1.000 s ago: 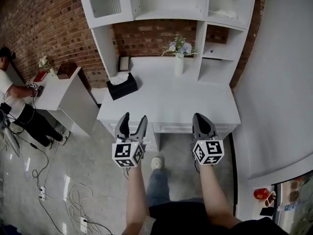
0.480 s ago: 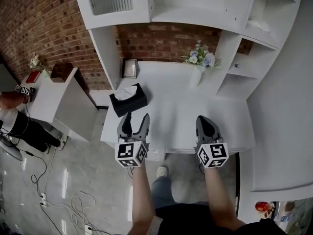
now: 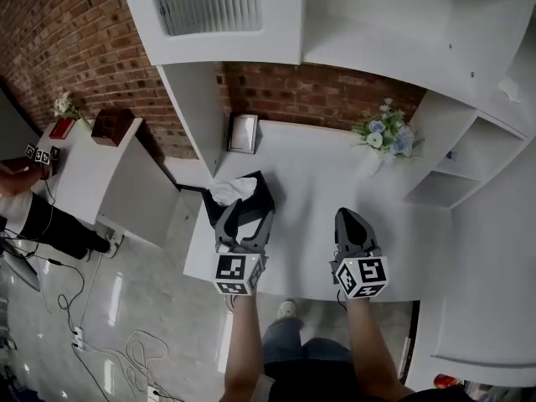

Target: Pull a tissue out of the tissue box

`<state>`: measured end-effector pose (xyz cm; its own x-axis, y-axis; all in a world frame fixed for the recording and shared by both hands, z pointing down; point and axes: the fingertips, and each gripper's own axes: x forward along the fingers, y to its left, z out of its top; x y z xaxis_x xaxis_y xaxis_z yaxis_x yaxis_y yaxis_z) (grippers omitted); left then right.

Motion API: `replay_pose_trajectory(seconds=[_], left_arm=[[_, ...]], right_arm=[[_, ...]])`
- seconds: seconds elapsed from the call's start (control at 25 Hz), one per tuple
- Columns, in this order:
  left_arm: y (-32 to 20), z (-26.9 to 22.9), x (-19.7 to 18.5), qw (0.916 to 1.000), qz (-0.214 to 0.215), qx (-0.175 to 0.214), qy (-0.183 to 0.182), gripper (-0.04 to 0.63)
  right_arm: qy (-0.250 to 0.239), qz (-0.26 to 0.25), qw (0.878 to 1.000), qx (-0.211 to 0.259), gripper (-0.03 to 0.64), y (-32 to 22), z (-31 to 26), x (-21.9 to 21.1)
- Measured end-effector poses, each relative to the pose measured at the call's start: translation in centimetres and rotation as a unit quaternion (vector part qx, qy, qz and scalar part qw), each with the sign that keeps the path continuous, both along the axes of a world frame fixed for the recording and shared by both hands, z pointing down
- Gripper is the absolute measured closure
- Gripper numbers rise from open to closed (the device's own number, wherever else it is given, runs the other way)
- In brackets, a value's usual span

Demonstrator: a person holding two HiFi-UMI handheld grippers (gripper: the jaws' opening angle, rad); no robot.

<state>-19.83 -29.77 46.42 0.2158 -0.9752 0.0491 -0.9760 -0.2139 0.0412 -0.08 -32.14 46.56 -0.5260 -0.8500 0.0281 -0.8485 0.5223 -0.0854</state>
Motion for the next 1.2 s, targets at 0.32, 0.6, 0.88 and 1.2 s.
replay_pose_trajectory(seconds=[0.32, 0.6, 0.88, 1.2], left_arm=[[-3.7, -0.5, -1.9, 0.9999, -0.016, -0.001, 0.002, 0.325], [-5.7, 0.1, -4.3, 0.9982, -0.011, -0.034, -0.048, 0.327], [-8.2, 3.1, -7.9, 0.9694, 0.073, -0.139, -0.188, 0.327], [-9.3, 8.0, -10.8, 0.8944, 0.203, -0.287, -0.277, 0.327]], right_arm=[[-0.006, -0.011, 1.000, -0.019, 0.618, -3.7, 0.6, -1.0], [0.013, -0.047, 0.999, -0.023, 0.617, -6.1, 1.0, -2.5], [0.034, -0.093, 0.994, -0.043, 0.618, -7.7, 3.2, -4.1], [0.050, -0.123, 0.989, -0.059, 0.617, -9.1, 4.7, -5.8]])
